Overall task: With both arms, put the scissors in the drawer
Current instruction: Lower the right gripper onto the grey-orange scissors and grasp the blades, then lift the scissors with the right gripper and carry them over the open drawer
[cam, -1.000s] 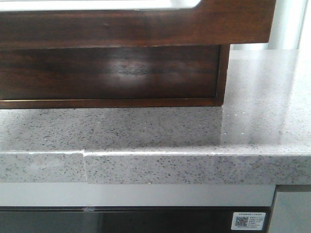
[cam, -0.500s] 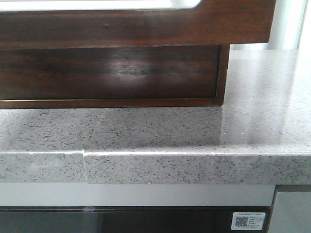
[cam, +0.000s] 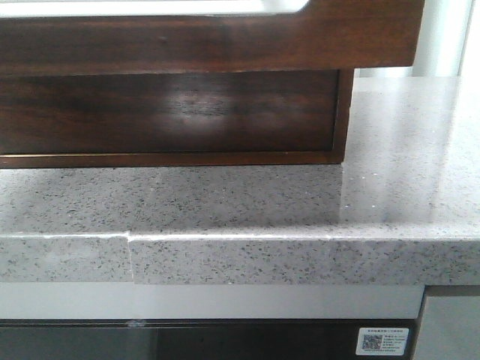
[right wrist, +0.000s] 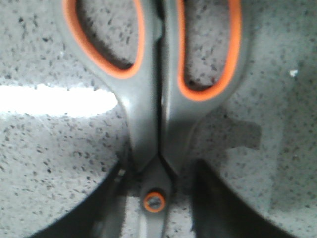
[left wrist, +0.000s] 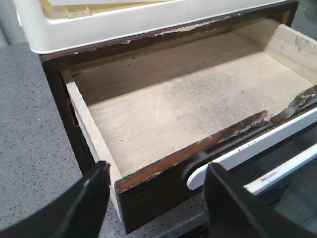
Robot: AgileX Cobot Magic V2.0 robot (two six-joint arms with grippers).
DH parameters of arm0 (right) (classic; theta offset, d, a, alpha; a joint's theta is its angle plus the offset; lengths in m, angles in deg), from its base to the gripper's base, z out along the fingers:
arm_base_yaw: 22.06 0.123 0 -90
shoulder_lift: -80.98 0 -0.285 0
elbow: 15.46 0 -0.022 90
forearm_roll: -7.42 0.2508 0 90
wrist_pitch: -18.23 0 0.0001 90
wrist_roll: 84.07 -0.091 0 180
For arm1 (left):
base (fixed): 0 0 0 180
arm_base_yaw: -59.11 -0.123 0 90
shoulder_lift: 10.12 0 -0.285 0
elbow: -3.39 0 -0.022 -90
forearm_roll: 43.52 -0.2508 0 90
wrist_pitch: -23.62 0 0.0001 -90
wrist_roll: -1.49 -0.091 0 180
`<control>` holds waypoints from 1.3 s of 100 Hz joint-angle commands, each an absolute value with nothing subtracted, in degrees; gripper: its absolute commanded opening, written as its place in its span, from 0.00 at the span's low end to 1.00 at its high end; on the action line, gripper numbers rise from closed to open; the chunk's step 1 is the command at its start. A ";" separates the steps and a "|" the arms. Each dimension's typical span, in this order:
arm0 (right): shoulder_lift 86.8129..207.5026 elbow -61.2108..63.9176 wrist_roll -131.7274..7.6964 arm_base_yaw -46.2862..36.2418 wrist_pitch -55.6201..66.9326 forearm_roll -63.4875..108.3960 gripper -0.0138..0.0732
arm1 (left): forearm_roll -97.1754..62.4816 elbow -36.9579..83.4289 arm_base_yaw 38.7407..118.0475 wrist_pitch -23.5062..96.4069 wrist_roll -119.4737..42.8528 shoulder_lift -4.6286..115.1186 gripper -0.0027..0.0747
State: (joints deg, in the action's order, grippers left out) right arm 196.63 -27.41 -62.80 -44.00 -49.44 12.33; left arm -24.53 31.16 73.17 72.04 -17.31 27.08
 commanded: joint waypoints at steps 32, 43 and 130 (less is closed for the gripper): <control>194.12 -28.92 -61.38 -43.82 -50.39 12.77 0.16 | -24.53 29.32 73.61 67.70 -17.06 27.86 0.53; 193.89 -28.92 -61.19 -43.82 -50.39 12.77 0.16 | -24.53 29.32 73.61 67.70 -17.06 27.86 0.53; 164.02 -44.69 -54.21 -21.16 -46.30 15.93 0.16 | -24.53 29.32 73.61 67.70 -17.06 27.86 0.53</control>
State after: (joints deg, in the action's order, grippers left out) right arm 167.21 -40.79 -56.99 -25.34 -49.56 13.76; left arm -25.43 31.16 73.17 72.04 -17.31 27.08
